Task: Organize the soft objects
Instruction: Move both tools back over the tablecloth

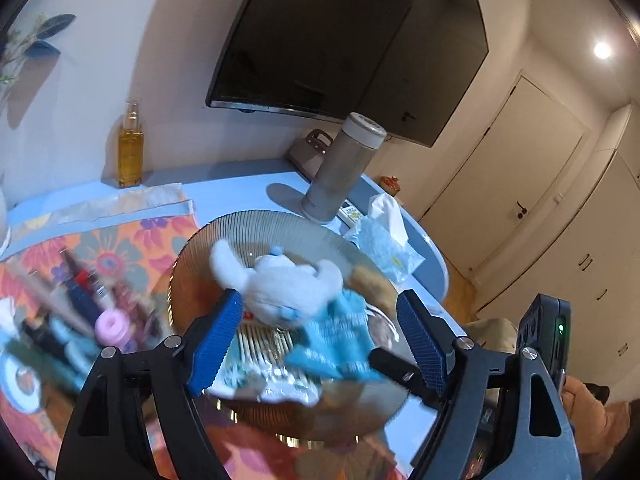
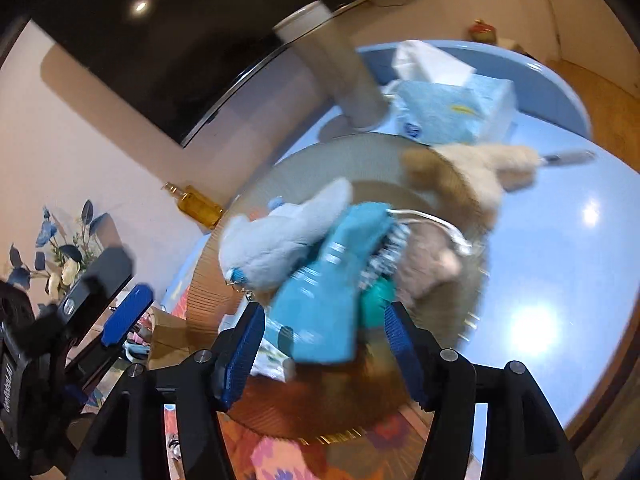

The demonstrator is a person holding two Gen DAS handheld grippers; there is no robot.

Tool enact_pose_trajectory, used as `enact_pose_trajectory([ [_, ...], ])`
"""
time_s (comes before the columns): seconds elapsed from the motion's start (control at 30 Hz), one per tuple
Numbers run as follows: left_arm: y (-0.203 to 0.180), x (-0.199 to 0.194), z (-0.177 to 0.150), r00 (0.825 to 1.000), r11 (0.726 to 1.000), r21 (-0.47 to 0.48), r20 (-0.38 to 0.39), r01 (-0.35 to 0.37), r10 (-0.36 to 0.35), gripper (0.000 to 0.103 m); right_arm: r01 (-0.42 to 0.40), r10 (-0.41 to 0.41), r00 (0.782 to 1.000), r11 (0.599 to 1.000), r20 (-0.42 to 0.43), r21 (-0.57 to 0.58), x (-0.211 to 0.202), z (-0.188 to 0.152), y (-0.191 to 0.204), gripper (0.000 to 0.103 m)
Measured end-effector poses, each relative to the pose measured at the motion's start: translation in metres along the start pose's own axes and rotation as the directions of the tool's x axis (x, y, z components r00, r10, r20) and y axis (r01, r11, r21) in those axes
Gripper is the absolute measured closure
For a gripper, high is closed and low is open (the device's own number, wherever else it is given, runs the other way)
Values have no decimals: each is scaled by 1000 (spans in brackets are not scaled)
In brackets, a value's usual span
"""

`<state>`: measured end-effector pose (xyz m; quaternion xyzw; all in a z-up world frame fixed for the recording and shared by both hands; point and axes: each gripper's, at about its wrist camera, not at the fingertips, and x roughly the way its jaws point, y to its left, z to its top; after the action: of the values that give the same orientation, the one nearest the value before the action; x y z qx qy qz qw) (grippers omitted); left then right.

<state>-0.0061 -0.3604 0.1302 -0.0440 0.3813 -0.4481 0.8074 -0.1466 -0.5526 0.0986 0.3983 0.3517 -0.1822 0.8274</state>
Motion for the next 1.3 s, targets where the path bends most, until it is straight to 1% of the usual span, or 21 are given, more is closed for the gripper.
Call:
enact_pose_trajectory([
  [0.13,0,-40,-11,999,999,25,34,-26,25,24,-17,17,999,1000,34,-8,-25,-8,6,41],
  [0.17,4,-56,-16,998,999,10,50,-35,34,19,-28,29,999,999,43,-18,-28,-11,10,41],
  [0.23,14,-88,-26,994,998,-41,102,-46,50,10,-57,60,996,997,58,-53,-37,-20,24,34],
  [0.3,25,-118,-33,987,996,-74,149,-55,65,8,-90,97,993,992,71,-93,-41,-32,40,16],
  [0.37,37,-154,-41,983,995,-87,169,-55,69,7,-116,126,990,984,67,-138,-43,-44,56,15],
  [0.43,44,-183,-46,985,997,-61,158,-54,64,7,-139,154,987,968,55,-208,-46,-58,79,15],
  [0.5,49,-218,-49,974,990,-32,177,-137,140,7,-164,182,983,942,35,-293,-49,-73,102,15],
  [0.57,54,-258,-53,944,973,-30,236,-229,230,0,-215,229,973,899,-9,-382,-51,-90,125,15],
  [0.6,57,-274,-56,929,966,-41,263,-257,258,1,-246,256,966,872,-35,-423,-51,-99,137,14],
  [0.63,63,-292,-59,916,959,-53,287,-277,280,1,-277,278,958,839,-68,-469,-51,-111,151,13],
  [0.73,84,-324,-72,912,959,-76,296,-273,284,1,-294,280,953,770,-115,-566,-44,-143,177,7],
  [0.77,94,-331,-79,901,949,-103,296,-299,316,1,-293,274,954,751,-124,-592,-40,-154,183,6],
  [0.87,129,-332,-102,875,911,-191,264,-364,405,1,-263,222,964,706,-148,-657,-17,-185,195,6],
  [0.97,186,-314,-136,882,878,-309,188,-366,433,1,-259,164,965,704,-203,-661,16,-205,197,6],
  [1.0,200,-311,-146,876,860,-340,169,-379,453,1,-259,149,964,706,-220,-659,26,-209,195,6],
  [1.03,219,-302,-158,863,832,-378,139,-407,485,1,-251,129,965,709,-228,-659,39,-214,193,6],
  [1.1,244,-291,-178,845,793,-415,98,-446,526,1,-209,91,974,705,-206,-677,52,-219,189,6],
  [1.13,255,-283,-185,841,780,-425,76,-459,536,1,-169,66,983,695,-173,-698,61,-222,187,6],
  [1.17,265,-276,-192,845,775,-432,55,-460,532,1,-151,56,986,691,-155,-707,66,-224,188,6],
  [1.23,279,-259,-203,853,781,-413,21,-468,522,1,-104,24,993,683,-120,-723,77,-225,184,6],
  [1.3,285,-248,-212,844,777,-383,-16,-500,535,1,-106,10,991,692,-137,-714,87,-225,180,6],
])
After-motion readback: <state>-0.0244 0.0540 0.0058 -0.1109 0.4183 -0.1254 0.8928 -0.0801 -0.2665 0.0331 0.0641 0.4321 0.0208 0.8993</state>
